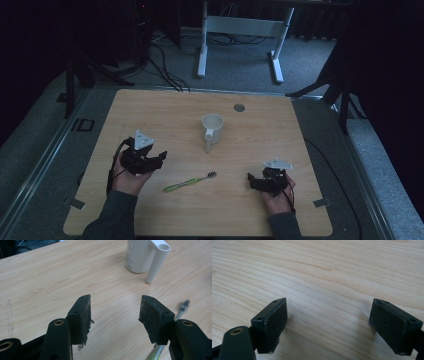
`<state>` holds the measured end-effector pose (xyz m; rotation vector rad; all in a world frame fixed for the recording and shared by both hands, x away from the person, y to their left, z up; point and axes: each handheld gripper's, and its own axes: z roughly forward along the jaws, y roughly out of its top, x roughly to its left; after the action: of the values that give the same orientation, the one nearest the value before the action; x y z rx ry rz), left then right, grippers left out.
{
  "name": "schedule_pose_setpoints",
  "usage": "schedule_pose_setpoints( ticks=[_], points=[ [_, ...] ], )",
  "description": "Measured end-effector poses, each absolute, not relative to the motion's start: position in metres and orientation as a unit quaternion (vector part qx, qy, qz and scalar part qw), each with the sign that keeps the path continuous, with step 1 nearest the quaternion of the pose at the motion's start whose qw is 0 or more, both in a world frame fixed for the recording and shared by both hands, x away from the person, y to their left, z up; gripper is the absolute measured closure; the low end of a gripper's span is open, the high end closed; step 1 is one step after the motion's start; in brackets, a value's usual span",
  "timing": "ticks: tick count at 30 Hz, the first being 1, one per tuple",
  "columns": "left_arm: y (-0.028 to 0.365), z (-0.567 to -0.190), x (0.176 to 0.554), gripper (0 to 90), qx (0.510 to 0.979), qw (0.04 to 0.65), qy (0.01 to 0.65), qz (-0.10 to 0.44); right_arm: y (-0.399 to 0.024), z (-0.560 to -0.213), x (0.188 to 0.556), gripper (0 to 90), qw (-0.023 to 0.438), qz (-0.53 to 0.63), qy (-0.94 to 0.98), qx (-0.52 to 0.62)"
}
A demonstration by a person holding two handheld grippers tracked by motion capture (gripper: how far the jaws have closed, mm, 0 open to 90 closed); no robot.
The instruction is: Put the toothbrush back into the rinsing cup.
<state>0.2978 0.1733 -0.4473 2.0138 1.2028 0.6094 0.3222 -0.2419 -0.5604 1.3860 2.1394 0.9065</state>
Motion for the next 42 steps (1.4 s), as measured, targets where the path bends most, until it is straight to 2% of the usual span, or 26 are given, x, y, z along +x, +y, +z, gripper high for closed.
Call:
schedule_pose_setpoints(
  ticks=[42],
  points=[
    [0.148, -0.415, 0.304, 44.5, 0.840, 0.312, 0.396, 0.201, -0.241, -0.560, 0.323, 14.7, 0.216, 0.327, 0.772, 0.501]
  ],
)
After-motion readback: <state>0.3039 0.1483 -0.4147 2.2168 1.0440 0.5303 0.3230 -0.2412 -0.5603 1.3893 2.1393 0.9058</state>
